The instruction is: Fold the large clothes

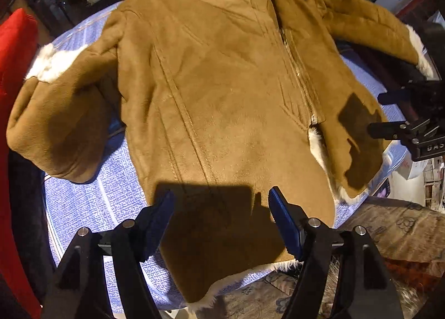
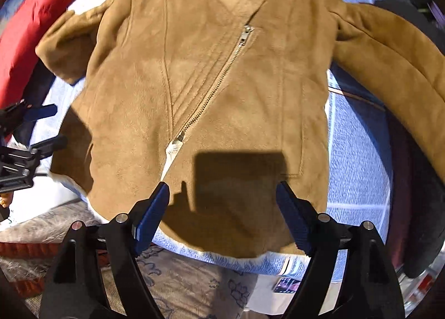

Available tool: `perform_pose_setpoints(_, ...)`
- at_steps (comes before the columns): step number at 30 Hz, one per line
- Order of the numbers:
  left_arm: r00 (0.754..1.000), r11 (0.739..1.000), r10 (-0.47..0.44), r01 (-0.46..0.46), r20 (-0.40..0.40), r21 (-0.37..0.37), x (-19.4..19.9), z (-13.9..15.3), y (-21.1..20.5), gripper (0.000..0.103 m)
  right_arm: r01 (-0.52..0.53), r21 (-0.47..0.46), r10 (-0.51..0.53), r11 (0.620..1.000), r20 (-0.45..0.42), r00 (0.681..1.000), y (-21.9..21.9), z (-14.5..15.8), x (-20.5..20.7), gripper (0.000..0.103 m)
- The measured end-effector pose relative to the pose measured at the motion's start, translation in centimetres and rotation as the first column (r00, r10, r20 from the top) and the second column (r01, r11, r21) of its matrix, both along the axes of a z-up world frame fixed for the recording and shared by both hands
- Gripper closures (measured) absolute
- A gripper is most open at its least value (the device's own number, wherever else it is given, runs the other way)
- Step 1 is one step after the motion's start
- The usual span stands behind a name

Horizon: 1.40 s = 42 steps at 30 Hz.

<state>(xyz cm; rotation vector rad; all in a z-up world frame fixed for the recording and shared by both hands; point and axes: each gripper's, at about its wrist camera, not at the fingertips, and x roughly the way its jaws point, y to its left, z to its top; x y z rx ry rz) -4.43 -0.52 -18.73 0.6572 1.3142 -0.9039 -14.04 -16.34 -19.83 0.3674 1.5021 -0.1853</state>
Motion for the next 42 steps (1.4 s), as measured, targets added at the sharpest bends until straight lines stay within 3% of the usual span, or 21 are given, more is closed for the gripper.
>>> perform_pose_setpoints(2, 1.0, 0.997, 0.006, -0.006, 0.004, 0.082, 0.0, -2.6, -0.3, 0.035, -0.032, -0.028, 0.03, 0.999, -0.049, 0.998, 0.6, -1.5, 0.2, 0.024)
perform_pose_setpoints(5, 1.0, 0.994, 0.016, -0.014, -0.019, 0.111, 0.3, -5.1, -0.3, 0.034, -0.049, -0.035, 0.043, 0.998, -0.155, 0.987, 0.9, -4.8, -0.1, 0.024)
perform_pose_setpoints(8, 0.999, 0.99, 0.025, -0.021, -0.028, 0.141, 0.5, -6.0, -0.9, 0.033, -0.078, -0.089, 0.055, 0.993, -0.241, 0.969, 1.5, -7.7, -0.6, 0.01)
perform_pose_setpoints(12, 0.999, 0.988, 0.024, -0.019, -0.028, 0.155, 0.3, -7.0, -1.5, 0.033, -0.018, -0.08, -0.004, 0.997, -0.271, 0.963, 0.6, -9.1, -0.3, 0.005)
perform_pose_setpoints(19, 0.997, 0.991, 0.031, -0.022, -0.069, 0.13, 0.9, -7.2, -1.3, 0.033, -0.02, -0.045, 0.006, 0.999, -0.303, 0.953, -0.6, -9.9, 0.2, 0.005)
perform_pose_setpoints(21, 0.997, 0.993, 0.045, -0.037, -0.067, 0.115, 1.0, -6.2, -1.1, 0.033, -0.018, -0.047, 0.003, 0.999, -0.299, 0.954, -0.9, -9.8, 0.1, 0.005)
perform_pose_setpoints(26, 0.99, 0.988, 0.133, -0.129, 0.053, -0.079, 3.6, 2.0, 1.9, 0.033, -0.013, -0.065, -0.007, 0.998, -0.298, 0.955, -0.7, -9.7, -0.5, 0.005)
perform_pose_setpoints(28, 0.972, 0.968, 0.219, -0.204, 0.09, -0.147, 6.2, 5.6, 3.9, 0.032, -0.008, -0.072, -0.014, 0.997, -0.301, 0.953, 0.0, -9.7, -0.5, 0.005)
perform_pose_setpoints(30, 0.933, 0.942, 0.312, -0.28, 0.178, -0.185, 9.3, 8.6, 5.7, 0.03, -0.004, -0.077, -0.02, 0.997, -0.304, 0.952, 0.3, -9.9, -0.3, 0.005)
perform_pose_setpoints(32, 0.879, 0.917, 0.396, -0.361, 0.267, -0.171, 13.2, 10.2, 7.1, 0.028, 0.0, -0.082, -0.025, 0.997, -0.305, 0.952, 0.7, -9.9, -0.1, 0.005)
perform_pose_setpoints(34, 0.848, 0.896, 0.444, -0.423, 0.29, -0.135, 17.1, 9.9, 8.2, 0.028, 0.001, -0.087, -0.027, 0.996, -0.306, 0.952, 0.8, -9.7, -0.3, 0.005)
perform_pose_setpoints(36, 0.856, 0.894, 0.439, -0.446, 0.272, -0.042, 20.4, 7.9, 8.1, 0.032, 0.002, -0.091, -0.03, 0.996, -0.307, 0.951, 0.9, -9.7, -0.2, 0.005)
perform_pose_setpoints(39, 0.883, 0.908, 0.407, -0.419, 0.235, 0.002, 22.5, 5.1, 6.5, 0.035, 0.009, -0.093, -0.037, 0.996, -0.31, 0.95, 0.7, -8.7, -1.0, 0.005)
perform_pose_setpoints(42, 0.891, 0.899, 0.407, -0.43, 0.203, 0.086, 23.7, 1.2, 4.6, 0.037, 0.031, -0.094, -0.058, 0.995, -0.307, 0.95, 0.8, -8.5, -1.3, 0.005)
